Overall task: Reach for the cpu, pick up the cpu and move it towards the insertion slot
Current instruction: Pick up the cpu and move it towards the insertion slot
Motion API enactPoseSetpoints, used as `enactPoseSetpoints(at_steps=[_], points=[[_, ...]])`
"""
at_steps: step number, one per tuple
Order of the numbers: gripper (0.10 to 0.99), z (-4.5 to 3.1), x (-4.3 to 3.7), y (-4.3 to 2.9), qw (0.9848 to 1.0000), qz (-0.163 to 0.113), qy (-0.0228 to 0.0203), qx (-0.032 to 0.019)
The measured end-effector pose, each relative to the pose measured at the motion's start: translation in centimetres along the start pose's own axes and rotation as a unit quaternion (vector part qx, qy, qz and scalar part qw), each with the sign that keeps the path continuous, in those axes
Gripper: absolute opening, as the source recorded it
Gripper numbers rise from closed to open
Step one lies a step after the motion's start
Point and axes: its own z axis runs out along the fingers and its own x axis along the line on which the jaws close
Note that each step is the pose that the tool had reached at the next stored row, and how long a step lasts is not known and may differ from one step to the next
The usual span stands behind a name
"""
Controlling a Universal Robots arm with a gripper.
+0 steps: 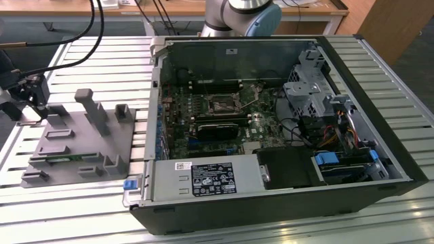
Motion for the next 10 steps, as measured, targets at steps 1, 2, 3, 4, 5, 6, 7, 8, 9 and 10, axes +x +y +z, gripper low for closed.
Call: enactPoseSetpoints(at_steps=[1,2,3,4,5,6,7,8,9,10], points=[[0.533,-0.18,0.0,0.01,1.0,0.0,0.0001,0.0],[0.533,-0.32,0.0,0.02,1.0,0.0,0.0,0.0],[0.533,-0.47,0.0,0.03,1.0,0.0,0.0001,0.0],[0.533,-0.66,0.0,0.05,1.0,0.0,0.0,0.0],[0.533,-0.86,0.0,0.06,1.0,0.0,0.0001,0.0],[0.533,-1.08,0.0,0.08,1.0,0.0,0.0001,0.0001],[0.533,-1.3,0.0,0.09,1.0,0.0,0.0,0.0],[0.533,-1.55,0.0,0.11,1.0,0.0,0.0,0.0],[0.533,-1.81,0.0,0.12,1.0,0.0,0.0001,0.0],[0.533,-2.12,0.0,0.14,1.0,0.0,0.0001,0.0]])
